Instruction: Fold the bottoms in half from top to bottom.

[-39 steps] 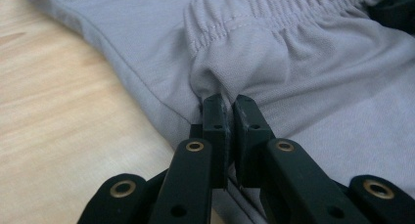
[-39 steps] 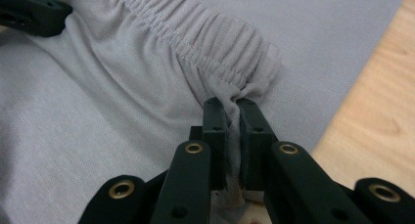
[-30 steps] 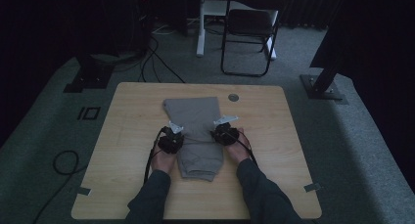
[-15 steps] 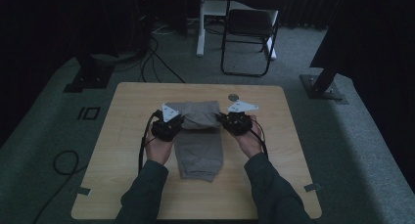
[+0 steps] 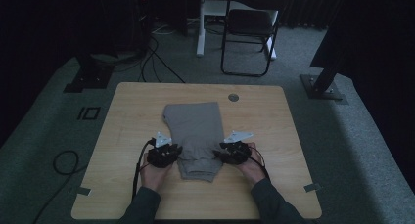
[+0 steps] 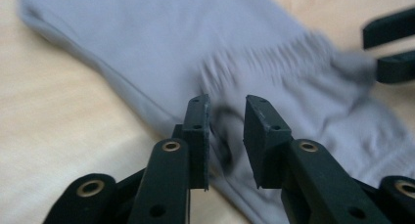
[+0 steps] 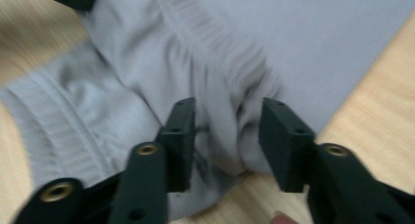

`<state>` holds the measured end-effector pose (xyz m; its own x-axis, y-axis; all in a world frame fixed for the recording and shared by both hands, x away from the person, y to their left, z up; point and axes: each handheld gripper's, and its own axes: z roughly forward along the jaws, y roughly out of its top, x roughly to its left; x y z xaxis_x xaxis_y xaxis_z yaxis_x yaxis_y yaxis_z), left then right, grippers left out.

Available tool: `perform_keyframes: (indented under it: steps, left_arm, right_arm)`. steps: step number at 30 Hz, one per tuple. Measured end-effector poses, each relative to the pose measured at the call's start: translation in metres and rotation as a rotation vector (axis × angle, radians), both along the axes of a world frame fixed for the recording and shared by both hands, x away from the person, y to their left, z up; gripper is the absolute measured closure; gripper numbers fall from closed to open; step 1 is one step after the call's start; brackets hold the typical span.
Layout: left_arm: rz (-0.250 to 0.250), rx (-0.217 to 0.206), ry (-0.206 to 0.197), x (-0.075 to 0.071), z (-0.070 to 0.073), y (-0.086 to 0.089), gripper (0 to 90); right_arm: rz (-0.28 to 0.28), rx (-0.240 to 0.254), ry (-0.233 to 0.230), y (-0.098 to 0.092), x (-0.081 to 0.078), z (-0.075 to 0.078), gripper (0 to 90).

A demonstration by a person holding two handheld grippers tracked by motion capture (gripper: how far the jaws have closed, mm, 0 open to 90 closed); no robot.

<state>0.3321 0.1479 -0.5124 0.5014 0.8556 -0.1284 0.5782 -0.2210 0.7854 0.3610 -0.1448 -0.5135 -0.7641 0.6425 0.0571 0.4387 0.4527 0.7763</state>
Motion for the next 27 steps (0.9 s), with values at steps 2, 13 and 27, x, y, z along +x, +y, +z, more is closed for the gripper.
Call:
perform_keyframes:
  steps: [2, 13, 27]
  left_arm:
    - [0.012, -0.009, -0.008, 0.012, 0.011, 0.001, 70.7]
    - [0.043, 0.128, 0.121, 0.059, -0.030, -0.017, 79.0]
    - [-0.110, -0.032, 0.038, 0.016, -0.015, -0.014, 76.6]
  right_arm:
    - [-0.032, 0.042, 0.005, -0.005, 0.006, 0.008, 58.6]
    - [-0.190, -0.123, 0.102, 0.014, 0.044, -0.029, 77.8]
    - [-0.048, 0.122, 0.173, -0.007, 0.021, -0.024, 72.1]
